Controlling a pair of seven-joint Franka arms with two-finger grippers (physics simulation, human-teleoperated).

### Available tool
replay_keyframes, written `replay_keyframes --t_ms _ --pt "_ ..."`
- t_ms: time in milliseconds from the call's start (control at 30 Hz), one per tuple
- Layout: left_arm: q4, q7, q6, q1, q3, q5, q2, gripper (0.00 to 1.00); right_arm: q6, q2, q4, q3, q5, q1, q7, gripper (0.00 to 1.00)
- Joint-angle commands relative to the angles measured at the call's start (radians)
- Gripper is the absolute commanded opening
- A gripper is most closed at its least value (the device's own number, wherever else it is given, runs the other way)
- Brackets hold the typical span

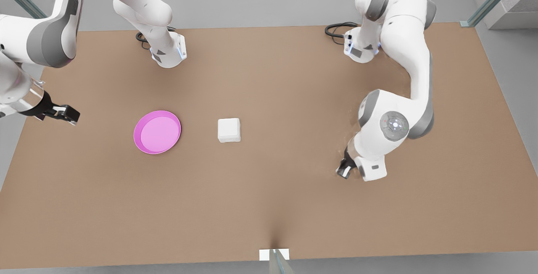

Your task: Pack egg into the box and close the box lid

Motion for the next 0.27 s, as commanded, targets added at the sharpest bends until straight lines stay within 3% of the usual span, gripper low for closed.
replay_keyframes --t_ms 0,67,233 --pt "-0.019 1.359 -0.454 0.116 -0.004 0.07 -0.188 1.0 0.005 0.001 0.004 0.002 -0.006 0.064 -0.013 1.0" --pt "-0.202 1.489 -0.479 0.114 -0.007 0.068 -0.42 1.0 0.057 0.038 0.004 0.001 -0.006 0.102 -0.014 1.0" --pt "-0.349 1.584 -0.362 0.06 -0.013 0.057 -0.431 1.0 0.077 0.051 0.004 -0.001 0.118 0.098 0.001 1.0"
